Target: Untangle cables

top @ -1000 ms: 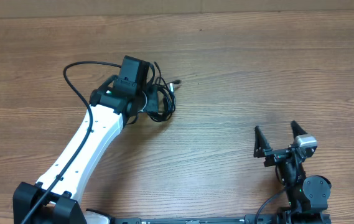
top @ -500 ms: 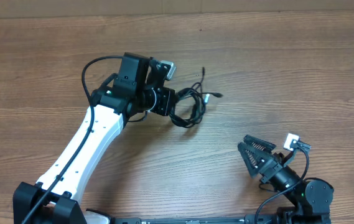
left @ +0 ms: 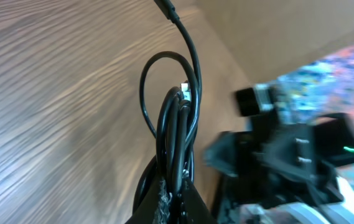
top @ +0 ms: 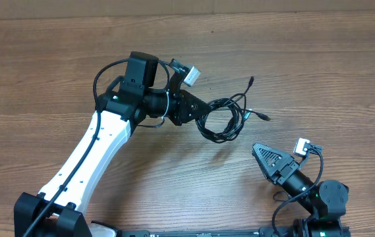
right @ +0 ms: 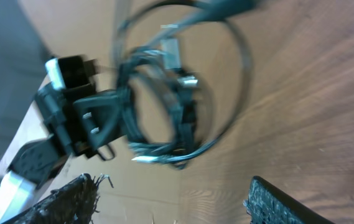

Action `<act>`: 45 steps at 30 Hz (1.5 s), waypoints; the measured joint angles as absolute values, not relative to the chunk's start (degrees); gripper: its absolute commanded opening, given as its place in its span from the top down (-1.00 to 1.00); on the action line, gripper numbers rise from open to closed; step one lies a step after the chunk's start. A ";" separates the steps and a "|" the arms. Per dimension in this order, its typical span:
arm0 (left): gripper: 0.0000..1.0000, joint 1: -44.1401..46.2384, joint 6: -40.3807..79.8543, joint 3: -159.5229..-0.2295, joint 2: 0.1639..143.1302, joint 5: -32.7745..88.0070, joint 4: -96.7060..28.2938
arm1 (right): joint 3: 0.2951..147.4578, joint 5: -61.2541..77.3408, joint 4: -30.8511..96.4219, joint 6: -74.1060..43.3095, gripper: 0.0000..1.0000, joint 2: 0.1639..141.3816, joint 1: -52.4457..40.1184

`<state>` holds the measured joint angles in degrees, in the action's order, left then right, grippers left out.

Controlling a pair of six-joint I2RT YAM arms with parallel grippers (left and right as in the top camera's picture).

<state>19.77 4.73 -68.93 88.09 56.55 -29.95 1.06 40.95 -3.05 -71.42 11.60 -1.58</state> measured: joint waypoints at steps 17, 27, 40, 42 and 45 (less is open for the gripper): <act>0.91 25.52 23.03 -68.93 88.09 55.05 -23.83 | 1.06 36.60 -17.93 -72.66 -0.17 21.89 -5.63; 0.91 31.97 34.68 -68.90 88.09 51.77 -12.10 | 1.06 31.03 -18.48 -74.17 0.22 26.02 -7.20; 0.92 32.45 45.19 -68.90 88.09 51.57 -8.47 | 1.06 28.62 -24.38 -84.05 0.32 26.81 -7.22; 0.91 32.67 45.91 -68.90 88.09 51.57 -8.38 | 1.06 28.10 -24.38 -86.02 0.42 26.81 -7.22; 0.91 32.93 46.44 -68.90 88.09 51.57 -8.40 | 1.06 27.33 -24.45 -87.39 0.77 26.81 -7.22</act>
